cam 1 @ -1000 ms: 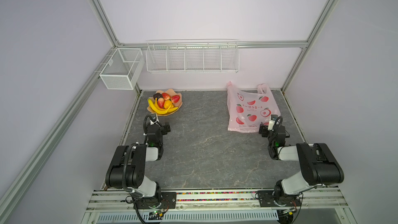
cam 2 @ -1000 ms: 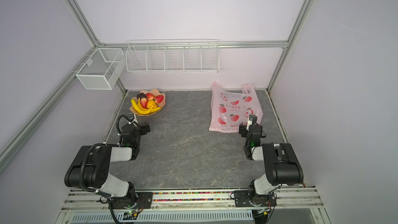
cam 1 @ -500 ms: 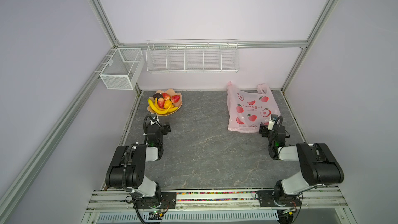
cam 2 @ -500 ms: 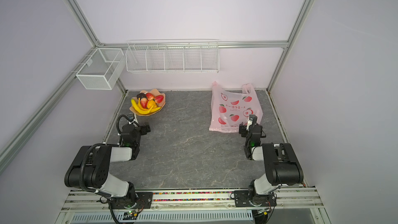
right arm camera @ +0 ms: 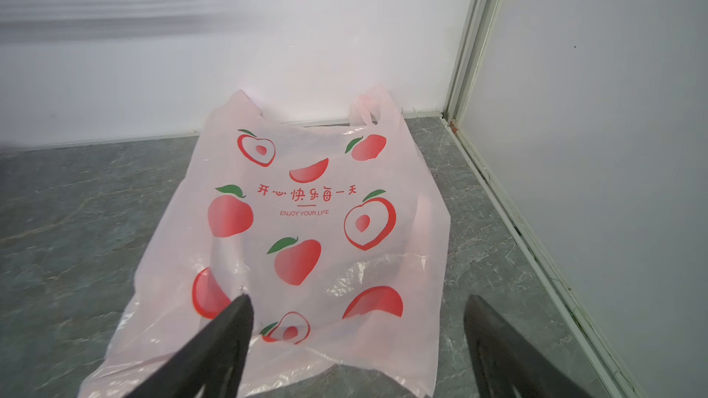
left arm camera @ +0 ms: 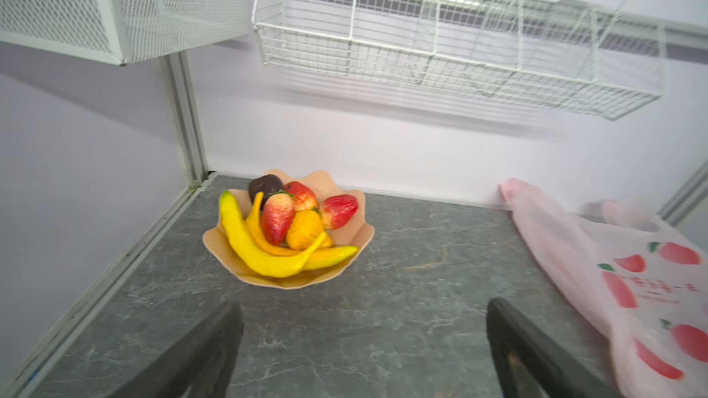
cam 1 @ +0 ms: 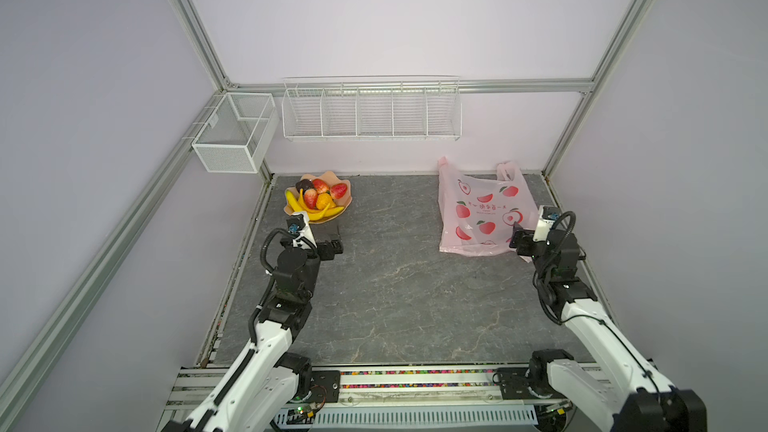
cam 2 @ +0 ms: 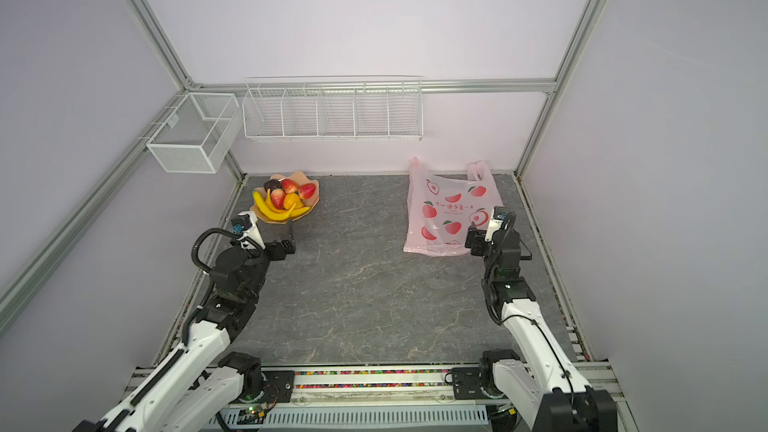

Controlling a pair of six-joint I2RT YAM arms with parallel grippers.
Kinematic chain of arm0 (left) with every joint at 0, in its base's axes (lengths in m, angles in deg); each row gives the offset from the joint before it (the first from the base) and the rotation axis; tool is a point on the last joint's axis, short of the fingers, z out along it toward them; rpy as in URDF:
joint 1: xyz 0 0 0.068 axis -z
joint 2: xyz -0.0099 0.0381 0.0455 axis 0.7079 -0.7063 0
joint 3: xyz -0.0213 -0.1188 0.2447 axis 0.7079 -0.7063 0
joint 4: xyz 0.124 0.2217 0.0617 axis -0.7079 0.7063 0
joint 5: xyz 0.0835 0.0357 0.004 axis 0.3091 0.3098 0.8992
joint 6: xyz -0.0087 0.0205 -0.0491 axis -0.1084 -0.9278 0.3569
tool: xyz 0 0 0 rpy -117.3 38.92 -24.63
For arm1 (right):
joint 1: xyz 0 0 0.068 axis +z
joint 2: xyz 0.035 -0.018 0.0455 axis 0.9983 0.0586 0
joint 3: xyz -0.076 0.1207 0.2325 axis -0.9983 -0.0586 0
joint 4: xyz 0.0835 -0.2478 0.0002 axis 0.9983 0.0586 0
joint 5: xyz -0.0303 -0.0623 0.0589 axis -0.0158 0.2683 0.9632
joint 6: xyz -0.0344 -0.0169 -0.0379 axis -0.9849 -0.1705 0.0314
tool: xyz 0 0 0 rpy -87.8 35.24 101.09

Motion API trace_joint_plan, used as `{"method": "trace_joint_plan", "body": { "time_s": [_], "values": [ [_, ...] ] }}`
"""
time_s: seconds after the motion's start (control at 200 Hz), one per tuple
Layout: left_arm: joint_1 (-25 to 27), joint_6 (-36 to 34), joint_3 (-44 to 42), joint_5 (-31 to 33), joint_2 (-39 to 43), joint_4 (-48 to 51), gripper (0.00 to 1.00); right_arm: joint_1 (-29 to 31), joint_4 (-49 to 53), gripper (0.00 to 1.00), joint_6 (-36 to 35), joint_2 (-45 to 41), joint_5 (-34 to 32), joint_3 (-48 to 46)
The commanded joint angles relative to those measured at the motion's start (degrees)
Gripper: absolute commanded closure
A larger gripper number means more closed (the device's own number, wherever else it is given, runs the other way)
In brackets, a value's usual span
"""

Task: Place the fruits into the plastic bag
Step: 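Raise both grippers from rest toward the fruit bowl and pink bag, then grasp the pink bag's edge with the right gripper and drag it nearer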

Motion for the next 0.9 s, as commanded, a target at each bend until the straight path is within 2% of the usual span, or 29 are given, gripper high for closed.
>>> {"method": "trace_joint_plan", "body": {
  "time_s": [0.0, 0.14, 0.375, 0.605, 0.895],
  "values": [
    [3.34, 9.77, 5.78, 1.17, 5.49, 23.46, 0.01, 0.36, 20.34, 0.12, 5.34, -5.55, 3.41, 4.17],
    [3.72, 15.72, 12.77, -4.13, 7.79, 39.18, 0.01, 0.45, 30.66, 0.12, 6.01, -7.78, 7.95, 8.93],
    [3.87, 19.09, 18.29, -10.40, 8.85, 50.60, 0.01, 0.70, 40.81, 0.12, 6.95, 0.25, 16.27, 16.39],
    [4.08, 19.09, 19.76, -14.22, 8.78, 53.84, 0.01, 6.49, 41.89, 0.12, 8.68, 17.00, 19.10, 26.83],
    [4.40, 19.18, 20.94, -14.84, 9.29, 57.51, 0.03, 17.93, 46.49, 0.11, 11.08, 46.03, 9.38, 47.93]
  ]
}}
